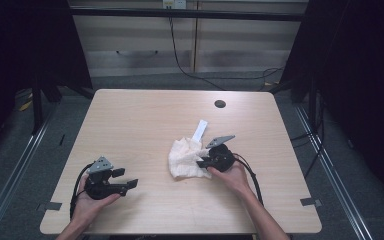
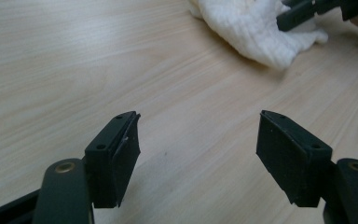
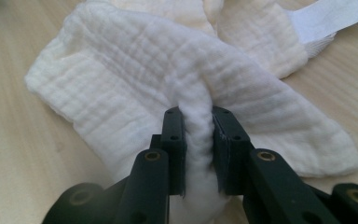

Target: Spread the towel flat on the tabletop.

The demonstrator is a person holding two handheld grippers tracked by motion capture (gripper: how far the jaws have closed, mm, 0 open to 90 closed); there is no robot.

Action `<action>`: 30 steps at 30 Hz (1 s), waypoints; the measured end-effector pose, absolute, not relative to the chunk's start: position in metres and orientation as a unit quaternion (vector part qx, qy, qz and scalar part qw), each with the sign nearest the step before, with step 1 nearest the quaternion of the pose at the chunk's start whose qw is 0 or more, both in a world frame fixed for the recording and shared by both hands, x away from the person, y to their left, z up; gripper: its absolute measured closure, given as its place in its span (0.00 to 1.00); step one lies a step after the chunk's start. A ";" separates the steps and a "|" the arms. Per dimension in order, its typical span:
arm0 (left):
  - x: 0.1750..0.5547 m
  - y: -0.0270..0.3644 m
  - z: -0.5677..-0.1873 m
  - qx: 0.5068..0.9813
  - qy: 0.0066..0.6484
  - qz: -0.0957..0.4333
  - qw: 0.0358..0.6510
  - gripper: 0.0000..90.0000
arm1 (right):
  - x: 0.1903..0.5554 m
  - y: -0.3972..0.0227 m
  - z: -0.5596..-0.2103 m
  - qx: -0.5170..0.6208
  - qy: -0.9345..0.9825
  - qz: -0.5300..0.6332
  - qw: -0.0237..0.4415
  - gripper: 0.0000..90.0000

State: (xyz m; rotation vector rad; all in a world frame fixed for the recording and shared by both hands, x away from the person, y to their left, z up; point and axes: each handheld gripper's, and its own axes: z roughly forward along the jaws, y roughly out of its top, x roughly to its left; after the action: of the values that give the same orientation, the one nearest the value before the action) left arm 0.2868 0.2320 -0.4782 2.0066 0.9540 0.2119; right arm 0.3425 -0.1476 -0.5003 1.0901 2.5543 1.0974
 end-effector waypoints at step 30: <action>0.306 0.167 -0.485 0.840 0.334 0.051 0.425 0.34 | 0.274 -0.132 -0.489 0.300 0.871 0.386 0.052 0.63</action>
State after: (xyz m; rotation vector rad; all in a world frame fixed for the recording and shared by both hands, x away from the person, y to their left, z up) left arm 0.3057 0.1668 -0.4855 2.1005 0.8363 0.1284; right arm 0.2735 -0.1325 -0.4889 0.9118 2.6480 1.1739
